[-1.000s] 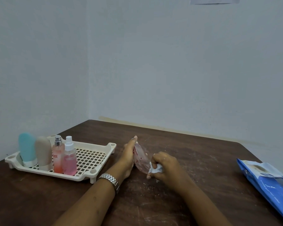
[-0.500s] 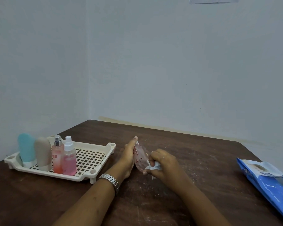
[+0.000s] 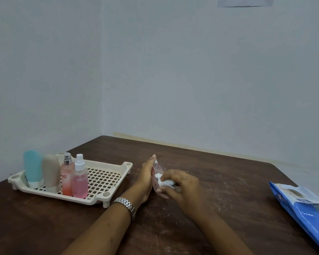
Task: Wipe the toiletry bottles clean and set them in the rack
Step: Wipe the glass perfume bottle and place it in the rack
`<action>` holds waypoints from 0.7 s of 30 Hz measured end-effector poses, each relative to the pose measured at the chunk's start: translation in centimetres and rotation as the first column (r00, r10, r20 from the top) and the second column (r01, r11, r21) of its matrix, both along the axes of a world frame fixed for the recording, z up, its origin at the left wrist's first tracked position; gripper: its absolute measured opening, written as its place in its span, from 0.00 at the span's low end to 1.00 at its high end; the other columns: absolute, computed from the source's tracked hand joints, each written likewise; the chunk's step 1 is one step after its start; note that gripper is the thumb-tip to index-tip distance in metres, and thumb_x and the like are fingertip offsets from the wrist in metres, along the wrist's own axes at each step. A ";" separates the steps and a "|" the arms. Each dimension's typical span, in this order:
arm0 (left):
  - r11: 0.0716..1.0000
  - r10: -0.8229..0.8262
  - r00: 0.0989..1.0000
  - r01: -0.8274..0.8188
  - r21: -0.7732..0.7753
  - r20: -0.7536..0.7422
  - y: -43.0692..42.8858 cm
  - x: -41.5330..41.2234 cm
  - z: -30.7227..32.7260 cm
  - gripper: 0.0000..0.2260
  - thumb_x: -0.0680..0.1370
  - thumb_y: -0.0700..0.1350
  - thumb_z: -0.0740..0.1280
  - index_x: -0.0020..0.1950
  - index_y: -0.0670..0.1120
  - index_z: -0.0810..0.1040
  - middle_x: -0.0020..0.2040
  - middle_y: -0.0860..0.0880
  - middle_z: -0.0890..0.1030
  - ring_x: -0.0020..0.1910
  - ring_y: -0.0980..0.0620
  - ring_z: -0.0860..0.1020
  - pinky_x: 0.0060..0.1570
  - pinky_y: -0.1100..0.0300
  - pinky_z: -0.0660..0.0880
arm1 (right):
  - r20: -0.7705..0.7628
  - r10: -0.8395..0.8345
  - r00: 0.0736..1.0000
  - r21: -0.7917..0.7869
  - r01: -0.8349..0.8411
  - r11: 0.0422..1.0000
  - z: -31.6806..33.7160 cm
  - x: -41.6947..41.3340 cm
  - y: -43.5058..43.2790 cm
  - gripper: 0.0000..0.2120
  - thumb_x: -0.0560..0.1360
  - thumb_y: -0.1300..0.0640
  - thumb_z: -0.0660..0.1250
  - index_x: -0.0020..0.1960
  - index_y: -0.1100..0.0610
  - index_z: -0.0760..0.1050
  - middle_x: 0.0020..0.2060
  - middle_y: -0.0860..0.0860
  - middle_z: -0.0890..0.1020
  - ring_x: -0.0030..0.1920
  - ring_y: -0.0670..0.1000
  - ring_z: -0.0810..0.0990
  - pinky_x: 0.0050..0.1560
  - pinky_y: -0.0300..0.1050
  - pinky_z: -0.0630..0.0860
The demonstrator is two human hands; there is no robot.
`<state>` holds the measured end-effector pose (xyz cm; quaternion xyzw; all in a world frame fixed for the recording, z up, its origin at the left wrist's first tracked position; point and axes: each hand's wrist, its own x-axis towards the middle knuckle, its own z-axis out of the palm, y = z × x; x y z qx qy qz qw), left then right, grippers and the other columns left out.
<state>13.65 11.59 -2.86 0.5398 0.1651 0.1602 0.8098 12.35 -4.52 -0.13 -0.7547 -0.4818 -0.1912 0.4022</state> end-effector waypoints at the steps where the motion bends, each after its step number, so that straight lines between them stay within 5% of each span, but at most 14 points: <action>1: 1.000 -0.001 1.000 0.001 -0.002 0.004 0.0 0.0 0.0 0.45 0.59 0.69 0.70 0.63 0.37 0.73 0.51 0.40 0.81 0.49 0.42 0.81 0.46 0.52 0.77 | 0.007 0.004 1.000 0.001 -0.004 1.000 0.0 -0.1 0.1 0.13 0.69 0.52 0.74 0.52 0.54 0.82 0.51 0.44 0.80 0.52 0.39 0.76 0.51 0.27 0.70; 4: 1.000 -0.014 1.000 0.014 0.001 0.017 0.0 0.1 -0.1 0.46 0.58 0.70 0.71 0.65 0.39 0.72 0.56 0.37 0.81 0.53 0.40 0.81 0.54 0.47 0.78 | -0.009 0.012 1.000 -0.022 -0.012 1.000 -0.1 0.1 0.1 0.15 0.72 0.52 0.71 0.57 0.54 0.80 0.58 0.47 0.79 0.58 0.40 0.74 0.56 0.28 0.67; 8: 0.996 -0.081 0.997 0.080 0.036 0.019 -0.6 -1.1 0.5 0.36 0.71 0.67 0.65 0.63 0.37 0.72 0.50 0.39 0.82 0.46 0.43 0.81 0.44 0.53 0.76 | -0.068 0.030 0.997 -0.071 -0.035 0.997 -0.3 0.8 -0.2 0.15 0.77 0.57 0.64 0.64 0.55 0.75 0.61 0.42 0.72 0.62 0.37 0.69 0.60 0.25 0.64; 13: 0.966 -0.255 0.961 0.248 0.076 0.104 -3.9 -2.6 1.6 0.25 0.78 0.57 0.60 0.62 0.36 0.70 0.42 0.40 0.80 0.39 0.45 0.80 0.39 0.55 0.78 | -0.170 -0.112 0.979 -0.106 0.095 0.990 -1.0 3.0 -1.5 0.17 0.79 0.61 0.59 0.68 0.57 0.69 0.67 0.50 0.72 0.66 0.43 0.68 0.62 0.26 0.61; 21: 0.986 -0.159 0.971 0.149 0.069 0.178 -4.9 -2.9 1.9 0.16 0.81 0.51 0.59 0.61 0.40 0.68 0.40 0.41 0.81 0.39 0.45 0.80 0.41 0.53 0.78 | -0.129 -0.148 0.981 -0.005 0.148 0.989 -0.7 2.7 -1.2 0.14 0.78 0.61 0.61 0.63 0.58 0.75 0.59 0.50 0.79 0.56 0.41 0.75 0.50 0.17 0.63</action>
